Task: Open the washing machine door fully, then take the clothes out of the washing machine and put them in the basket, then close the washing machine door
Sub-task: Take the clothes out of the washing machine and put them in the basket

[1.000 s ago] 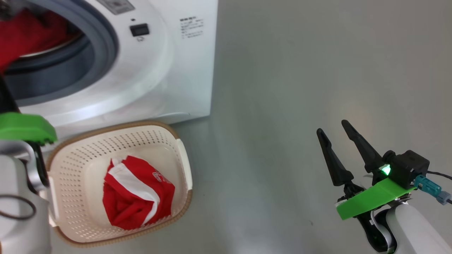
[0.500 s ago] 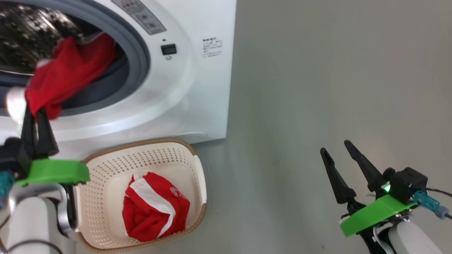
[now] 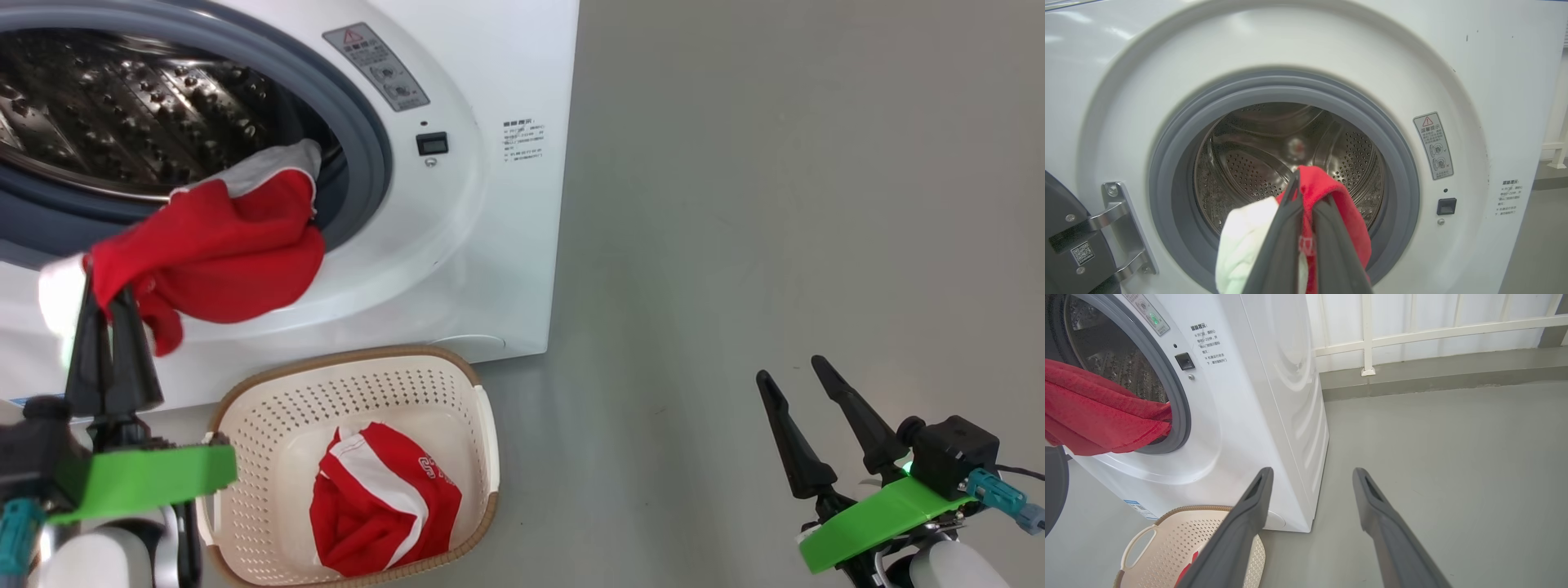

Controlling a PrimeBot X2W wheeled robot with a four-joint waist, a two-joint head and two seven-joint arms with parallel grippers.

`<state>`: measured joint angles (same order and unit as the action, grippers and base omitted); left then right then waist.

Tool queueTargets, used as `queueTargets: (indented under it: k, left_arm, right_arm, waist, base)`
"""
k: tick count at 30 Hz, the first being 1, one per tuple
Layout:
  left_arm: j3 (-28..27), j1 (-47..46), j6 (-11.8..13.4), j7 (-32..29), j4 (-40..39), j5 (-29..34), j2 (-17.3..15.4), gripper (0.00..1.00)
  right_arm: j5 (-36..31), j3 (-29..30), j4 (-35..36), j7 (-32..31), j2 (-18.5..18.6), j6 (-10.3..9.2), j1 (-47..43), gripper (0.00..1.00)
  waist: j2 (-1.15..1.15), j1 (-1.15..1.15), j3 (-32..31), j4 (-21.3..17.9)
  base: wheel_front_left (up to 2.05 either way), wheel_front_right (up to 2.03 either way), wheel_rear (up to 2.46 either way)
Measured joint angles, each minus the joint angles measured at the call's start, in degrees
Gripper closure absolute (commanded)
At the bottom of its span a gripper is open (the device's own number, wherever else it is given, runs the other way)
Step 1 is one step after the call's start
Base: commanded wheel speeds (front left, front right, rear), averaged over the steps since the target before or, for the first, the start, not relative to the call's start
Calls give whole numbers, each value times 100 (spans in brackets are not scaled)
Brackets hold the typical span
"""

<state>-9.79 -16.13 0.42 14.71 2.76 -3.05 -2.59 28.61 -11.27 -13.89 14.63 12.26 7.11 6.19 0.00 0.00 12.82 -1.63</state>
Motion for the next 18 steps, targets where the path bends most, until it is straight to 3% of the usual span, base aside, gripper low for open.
queueTargets:
  k: [8,18]
  left_arm:
    - [225,269,114,1,-402,-1,36,100]
    - [285,320,156,1,810,-210,43,100]
  right_arm:
    - [0,19,14,0,-2,0,-19,0]
    - [0,-79,38,0,-19,0,114,0]
  waist:
    - [0,0,51,19]
    - [0,0,376,-74]
  base:
    - [0,0,0]
    - [0,0,0]
